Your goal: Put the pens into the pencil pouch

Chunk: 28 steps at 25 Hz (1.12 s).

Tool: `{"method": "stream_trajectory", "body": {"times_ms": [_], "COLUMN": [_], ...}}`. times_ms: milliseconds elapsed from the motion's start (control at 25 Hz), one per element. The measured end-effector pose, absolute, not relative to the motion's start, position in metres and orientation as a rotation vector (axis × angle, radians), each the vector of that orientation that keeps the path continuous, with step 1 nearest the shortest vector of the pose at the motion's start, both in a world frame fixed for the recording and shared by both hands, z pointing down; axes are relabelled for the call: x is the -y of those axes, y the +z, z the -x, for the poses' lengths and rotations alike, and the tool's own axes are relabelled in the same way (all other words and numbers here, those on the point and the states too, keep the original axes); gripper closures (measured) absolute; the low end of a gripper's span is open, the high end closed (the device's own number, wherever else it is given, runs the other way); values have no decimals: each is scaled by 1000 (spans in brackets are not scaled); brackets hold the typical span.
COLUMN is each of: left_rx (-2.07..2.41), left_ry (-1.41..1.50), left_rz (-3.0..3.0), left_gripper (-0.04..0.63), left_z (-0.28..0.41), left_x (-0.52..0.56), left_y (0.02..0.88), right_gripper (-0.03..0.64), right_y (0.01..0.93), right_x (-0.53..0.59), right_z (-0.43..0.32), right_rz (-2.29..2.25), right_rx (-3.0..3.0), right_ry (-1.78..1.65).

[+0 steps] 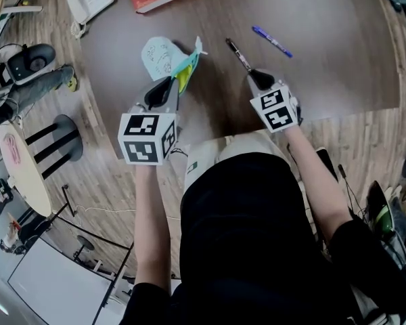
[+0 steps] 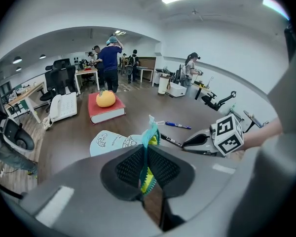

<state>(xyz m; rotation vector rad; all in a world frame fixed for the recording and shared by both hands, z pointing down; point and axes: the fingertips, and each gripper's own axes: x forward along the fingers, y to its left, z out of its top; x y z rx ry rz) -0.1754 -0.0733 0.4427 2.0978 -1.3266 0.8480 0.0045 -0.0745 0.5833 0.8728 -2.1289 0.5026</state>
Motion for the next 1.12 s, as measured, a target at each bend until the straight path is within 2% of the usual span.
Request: {"method": "stream_trajectory", "body": {"times_ms": [440, 1120], "left_rx": [1329, 1324], "left_ry": [808, 731], "left_rz": [-2083, -2065], "left_gripper": [572, 571], "left_z": [173, 158], "left_x": [70, 67], "left_y": [441, 436], "right_gripper": [571, 575], "right_y": [581, 518], "right_x": [75, 58], "right_z": [-4, -20], "right_rz": [-850, -865], "right_rx": [2133, 2227], "right_ry": [528, 572]}}
